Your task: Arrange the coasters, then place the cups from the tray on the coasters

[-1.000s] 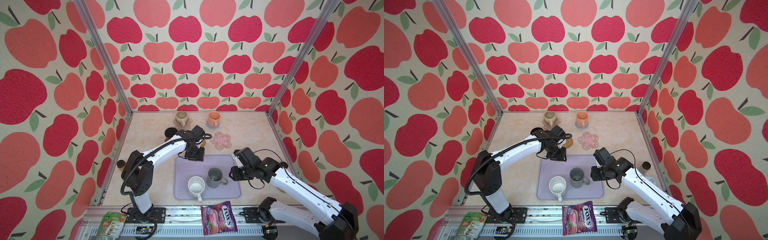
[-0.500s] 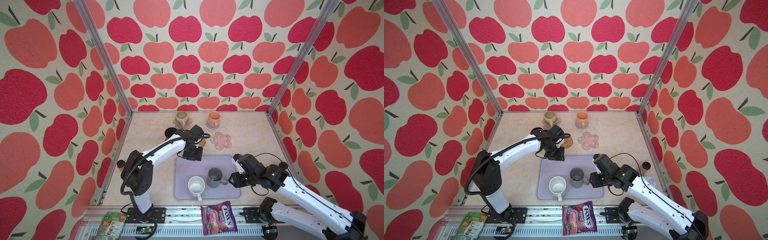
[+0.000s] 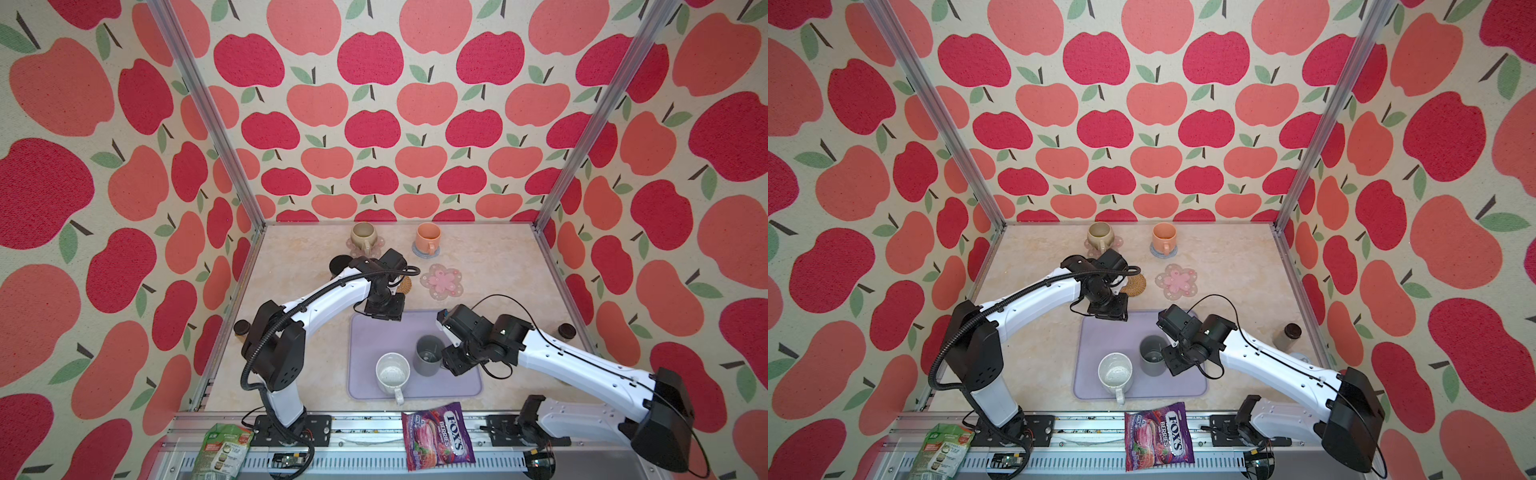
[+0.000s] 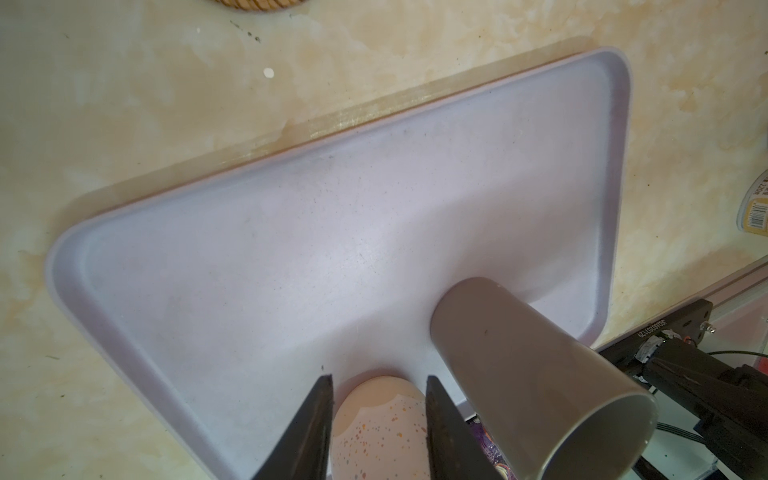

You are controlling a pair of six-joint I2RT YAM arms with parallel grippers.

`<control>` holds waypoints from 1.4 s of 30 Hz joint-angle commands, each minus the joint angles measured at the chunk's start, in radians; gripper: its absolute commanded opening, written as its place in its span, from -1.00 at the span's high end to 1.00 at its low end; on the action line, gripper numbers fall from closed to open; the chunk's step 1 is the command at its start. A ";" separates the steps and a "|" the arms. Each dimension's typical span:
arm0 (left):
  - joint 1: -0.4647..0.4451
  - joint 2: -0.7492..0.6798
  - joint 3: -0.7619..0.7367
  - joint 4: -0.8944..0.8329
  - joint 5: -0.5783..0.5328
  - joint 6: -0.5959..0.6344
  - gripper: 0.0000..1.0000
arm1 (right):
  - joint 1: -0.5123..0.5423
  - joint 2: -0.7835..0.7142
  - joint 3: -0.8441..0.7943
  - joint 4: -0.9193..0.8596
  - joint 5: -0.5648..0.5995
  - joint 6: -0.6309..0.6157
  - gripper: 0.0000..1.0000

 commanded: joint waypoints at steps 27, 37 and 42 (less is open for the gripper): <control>0.015 -0.030 -0.003 -0.025 -0.017 0.004 0.21 | 0.051 0.053 -0.016 0.046 -0.043 -0.057 0.09; 0.016 -0.048 -0.022 -0.022 -0.021 0.003 0.21 | 0.052 0.090 -0.011 0.067 0.035 -0.068 0.32; 0.018 -0.059 -0.032 -0.019 -0.024 0.002 0.21 | 0.052 0.094 -0.019 0.076 0.039 -0.066 0.46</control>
